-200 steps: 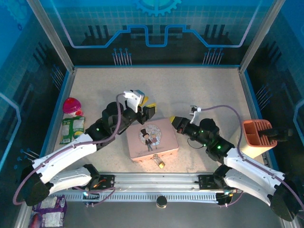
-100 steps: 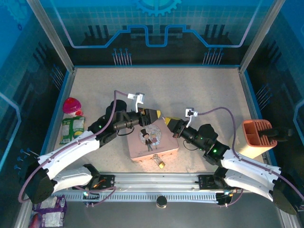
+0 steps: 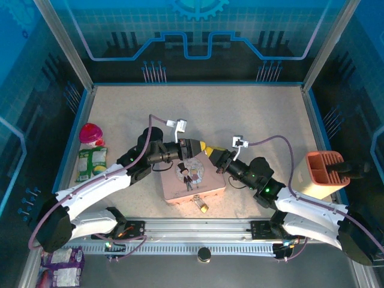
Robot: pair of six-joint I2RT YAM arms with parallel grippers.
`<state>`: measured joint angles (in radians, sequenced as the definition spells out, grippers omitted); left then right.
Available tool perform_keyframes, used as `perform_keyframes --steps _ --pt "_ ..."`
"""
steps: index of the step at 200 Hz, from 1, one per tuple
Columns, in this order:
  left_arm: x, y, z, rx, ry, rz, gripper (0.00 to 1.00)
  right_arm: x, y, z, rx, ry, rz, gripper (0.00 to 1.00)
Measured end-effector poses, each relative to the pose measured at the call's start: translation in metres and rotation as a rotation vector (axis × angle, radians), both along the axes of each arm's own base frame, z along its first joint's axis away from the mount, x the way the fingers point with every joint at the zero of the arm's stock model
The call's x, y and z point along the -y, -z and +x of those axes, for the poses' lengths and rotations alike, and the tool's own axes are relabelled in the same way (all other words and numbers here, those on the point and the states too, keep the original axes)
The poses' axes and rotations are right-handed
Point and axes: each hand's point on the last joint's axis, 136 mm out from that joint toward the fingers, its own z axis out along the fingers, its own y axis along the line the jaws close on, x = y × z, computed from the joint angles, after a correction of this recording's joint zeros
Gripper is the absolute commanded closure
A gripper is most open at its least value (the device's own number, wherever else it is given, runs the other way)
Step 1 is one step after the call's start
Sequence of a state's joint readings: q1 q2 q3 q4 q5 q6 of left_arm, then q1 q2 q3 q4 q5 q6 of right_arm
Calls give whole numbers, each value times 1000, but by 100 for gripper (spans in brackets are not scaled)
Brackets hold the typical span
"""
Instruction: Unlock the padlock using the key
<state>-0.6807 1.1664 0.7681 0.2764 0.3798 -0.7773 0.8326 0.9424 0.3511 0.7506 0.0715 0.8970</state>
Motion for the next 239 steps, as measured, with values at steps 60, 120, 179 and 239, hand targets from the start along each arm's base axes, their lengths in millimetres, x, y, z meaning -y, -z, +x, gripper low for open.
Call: perform_keyframes --steps 60,120,179,239 --pt "6 3 -2 -6 20 -16 76 3 5 -2 0 8 19 100" --pt "9 3 -4 -22 30 -26 76 9 1 1 6 42 59 100" --pt "11 2 -5 -20 36 -32 95 10 -4 0 11 42 83 100" --pt "8 6 -5 -3 8 -36 100 9 0 0 -16 39 87 62"
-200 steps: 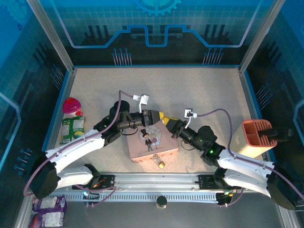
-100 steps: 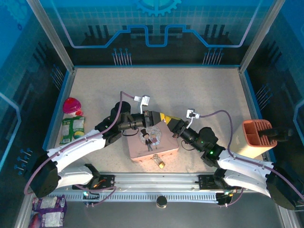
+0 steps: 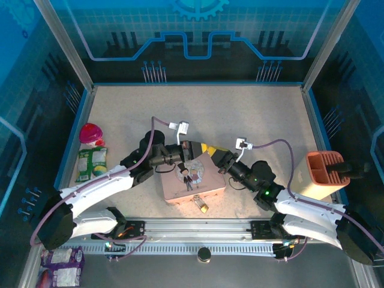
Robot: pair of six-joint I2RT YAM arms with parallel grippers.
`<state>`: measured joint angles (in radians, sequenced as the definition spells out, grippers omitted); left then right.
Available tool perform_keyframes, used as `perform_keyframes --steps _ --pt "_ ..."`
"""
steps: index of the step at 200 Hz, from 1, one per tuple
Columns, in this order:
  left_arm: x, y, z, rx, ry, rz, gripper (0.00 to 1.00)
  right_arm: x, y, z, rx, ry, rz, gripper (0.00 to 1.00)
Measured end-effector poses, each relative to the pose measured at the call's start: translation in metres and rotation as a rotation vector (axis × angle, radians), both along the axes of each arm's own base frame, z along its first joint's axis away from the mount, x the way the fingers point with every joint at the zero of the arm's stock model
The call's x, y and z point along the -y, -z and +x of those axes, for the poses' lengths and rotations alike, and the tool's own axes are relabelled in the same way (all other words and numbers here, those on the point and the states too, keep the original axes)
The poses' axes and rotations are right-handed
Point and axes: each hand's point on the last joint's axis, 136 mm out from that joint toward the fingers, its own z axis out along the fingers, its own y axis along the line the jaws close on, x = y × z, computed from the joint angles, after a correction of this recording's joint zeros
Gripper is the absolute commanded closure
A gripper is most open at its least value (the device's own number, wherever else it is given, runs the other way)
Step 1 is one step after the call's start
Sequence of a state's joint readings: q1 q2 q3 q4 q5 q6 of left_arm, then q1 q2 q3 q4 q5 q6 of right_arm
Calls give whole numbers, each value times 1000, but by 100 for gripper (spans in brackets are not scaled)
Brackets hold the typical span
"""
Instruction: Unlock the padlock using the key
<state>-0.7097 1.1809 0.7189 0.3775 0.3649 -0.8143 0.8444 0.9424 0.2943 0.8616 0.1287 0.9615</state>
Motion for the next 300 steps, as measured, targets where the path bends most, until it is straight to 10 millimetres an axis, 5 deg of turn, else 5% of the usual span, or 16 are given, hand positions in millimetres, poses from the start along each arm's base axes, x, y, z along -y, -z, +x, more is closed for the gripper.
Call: perform_keyframes --steps 19,63,188,263,300 --pt "-7 3 0 10 -39 2 100 1 3 -1 -11 1 -12 42" --pt "-15 -3 0 41 -76 -15 100 1 2 -3 -25 -9 -1 36" --pt "-13 -13 0 70 -65 -48 100 -17 2 -9 -67 -126 31 81" --pt "-13 -13 0 71 -66 -48 100 -17 2 -9 -69 -128 31 100" --pt "-13 -13 0 71 -65 -48 100 -15 2 -10 -73 -127 22 100"
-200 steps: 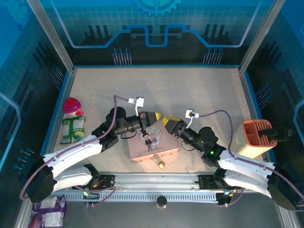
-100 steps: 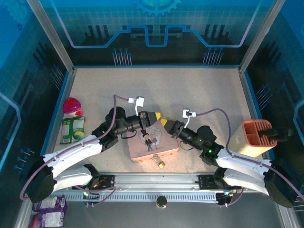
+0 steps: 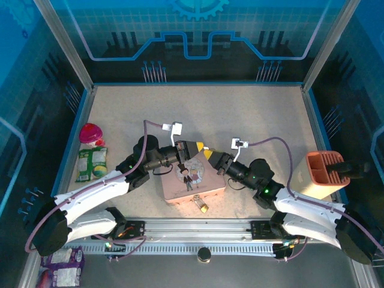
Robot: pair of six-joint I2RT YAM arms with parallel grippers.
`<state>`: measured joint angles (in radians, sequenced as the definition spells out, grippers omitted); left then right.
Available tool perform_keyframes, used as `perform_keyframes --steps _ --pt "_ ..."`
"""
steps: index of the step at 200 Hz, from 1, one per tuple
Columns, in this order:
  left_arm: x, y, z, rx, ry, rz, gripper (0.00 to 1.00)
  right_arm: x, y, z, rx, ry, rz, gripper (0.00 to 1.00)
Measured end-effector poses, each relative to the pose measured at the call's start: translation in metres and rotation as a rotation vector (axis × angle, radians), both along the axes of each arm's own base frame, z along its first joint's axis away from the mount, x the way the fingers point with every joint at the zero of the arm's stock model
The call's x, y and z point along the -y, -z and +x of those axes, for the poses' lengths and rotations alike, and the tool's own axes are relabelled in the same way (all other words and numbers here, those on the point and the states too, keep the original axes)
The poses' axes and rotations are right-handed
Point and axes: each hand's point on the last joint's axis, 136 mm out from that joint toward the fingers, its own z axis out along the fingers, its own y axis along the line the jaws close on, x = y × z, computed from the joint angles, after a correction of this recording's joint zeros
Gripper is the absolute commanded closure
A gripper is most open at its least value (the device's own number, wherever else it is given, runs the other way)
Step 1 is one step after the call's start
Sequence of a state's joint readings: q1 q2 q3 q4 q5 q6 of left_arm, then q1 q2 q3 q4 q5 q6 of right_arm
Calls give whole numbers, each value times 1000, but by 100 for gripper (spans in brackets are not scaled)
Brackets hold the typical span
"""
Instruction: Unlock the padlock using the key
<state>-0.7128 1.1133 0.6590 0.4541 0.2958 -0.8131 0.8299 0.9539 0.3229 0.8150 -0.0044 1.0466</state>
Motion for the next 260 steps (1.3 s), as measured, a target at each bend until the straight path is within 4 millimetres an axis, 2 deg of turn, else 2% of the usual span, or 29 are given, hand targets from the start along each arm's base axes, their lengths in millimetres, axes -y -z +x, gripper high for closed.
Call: perform_keyframes --steps 23,33,43,58,103,129,141,162,178,205,228,260 --pt "0 0 0 2 0 2 86 0 -1 0 -5 2 -12 100" --pt "0 1 0 0 -1 6 75 1 -1 0 -7 5 -23 100" --pt "-1 6 1 2 -6 32 67 2 0 0 -9 11 -35 100" --pt "-5 14 3 -15 -28 81 59 6 1 1 -13 30 -65 100" --pt "-34 20 6 -19 -122 292 48 33 1 0 -21 130 -177 100" --pt "-51 19 0 -27 -143 444 46 49 15 -2 -42 181 -260 100" --pt "-56 21 -8 -24 -144 532 43 55 24 -2 -57 201 -306 100" --pt "-46 31 -41 4 -59 683 40 64 41 -3 -85 226 -381 100" --pt "-39 52 -70 17 28 812 40 71 51 -3 -102 246 -432 100" --pt "-44 93 -101 24 123 1046 39 84 54 -3 -112 286 -468 100" --pt "-46 118 -115 35 187 1193 37 96 53 -4 -117 320 -471 100" --pt "-50 138 -117 43 225 1307 34 106 50 -7 -117 338 -464 100"
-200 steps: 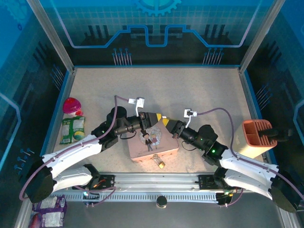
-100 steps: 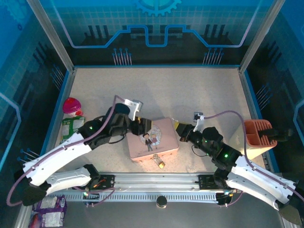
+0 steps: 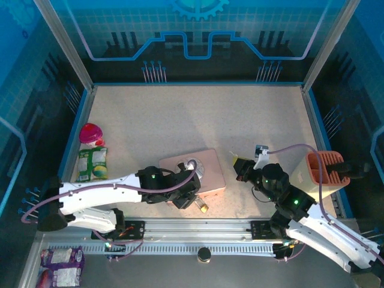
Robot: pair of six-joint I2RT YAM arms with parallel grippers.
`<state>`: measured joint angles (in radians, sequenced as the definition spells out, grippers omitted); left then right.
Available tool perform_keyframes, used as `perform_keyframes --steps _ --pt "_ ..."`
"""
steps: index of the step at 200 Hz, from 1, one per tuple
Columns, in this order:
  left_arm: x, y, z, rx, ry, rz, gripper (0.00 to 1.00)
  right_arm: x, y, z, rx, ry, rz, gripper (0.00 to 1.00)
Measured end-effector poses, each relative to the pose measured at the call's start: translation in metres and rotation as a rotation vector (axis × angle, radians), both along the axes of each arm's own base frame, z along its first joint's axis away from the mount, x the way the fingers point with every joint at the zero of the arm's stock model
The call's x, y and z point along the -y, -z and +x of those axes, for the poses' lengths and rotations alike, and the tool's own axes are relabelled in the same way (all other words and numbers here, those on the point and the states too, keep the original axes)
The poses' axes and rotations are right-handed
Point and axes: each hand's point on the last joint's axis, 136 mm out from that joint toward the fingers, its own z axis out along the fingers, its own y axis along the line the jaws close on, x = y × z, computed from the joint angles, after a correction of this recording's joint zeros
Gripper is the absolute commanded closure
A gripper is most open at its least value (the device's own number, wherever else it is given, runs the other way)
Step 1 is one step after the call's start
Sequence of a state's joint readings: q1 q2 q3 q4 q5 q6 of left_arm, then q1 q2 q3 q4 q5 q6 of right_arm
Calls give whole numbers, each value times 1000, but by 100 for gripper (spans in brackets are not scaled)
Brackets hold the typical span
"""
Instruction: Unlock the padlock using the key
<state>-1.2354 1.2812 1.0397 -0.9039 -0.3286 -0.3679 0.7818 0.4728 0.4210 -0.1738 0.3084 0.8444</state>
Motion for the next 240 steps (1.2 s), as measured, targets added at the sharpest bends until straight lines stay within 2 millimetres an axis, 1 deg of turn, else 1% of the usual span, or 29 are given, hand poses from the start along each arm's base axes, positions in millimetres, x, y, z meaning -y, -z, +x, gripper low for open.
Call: perform_keyframes --steps 25,49,69,98,120,145,175,192,214,240 --pt "-1 9 1 2 21 52 33 3 0 -1 -3 6 2 100" --pt "-1 13 1 11 44 79 31 5 0 -1 -5 13 5 100" --pt "1 17 2 11 58 94 30 6 2 0 -10 20 6 100" --pt "5 28 4 9 78 127 27 7 4 2 -22 27 3 100" --pt "5 36 7 19 81 163 25 7 5 1 -26 25 6 100" --pt "6 44 13 37 72 191 25 7 6 2 -35 24 11 100" --pt "0 54 25 59 39 248 25 5 10 2 -49 22 6 100" --pt "-1 55 33 81 20 261 27 5 12 3 -56 23 0 100" --pt "-5 54 50 100 -29 249 30 3 15 3 -68 17 -8 100" --pt "-10 53 76 129 -75 236 31 0 18 3 -83 7 -6 100"
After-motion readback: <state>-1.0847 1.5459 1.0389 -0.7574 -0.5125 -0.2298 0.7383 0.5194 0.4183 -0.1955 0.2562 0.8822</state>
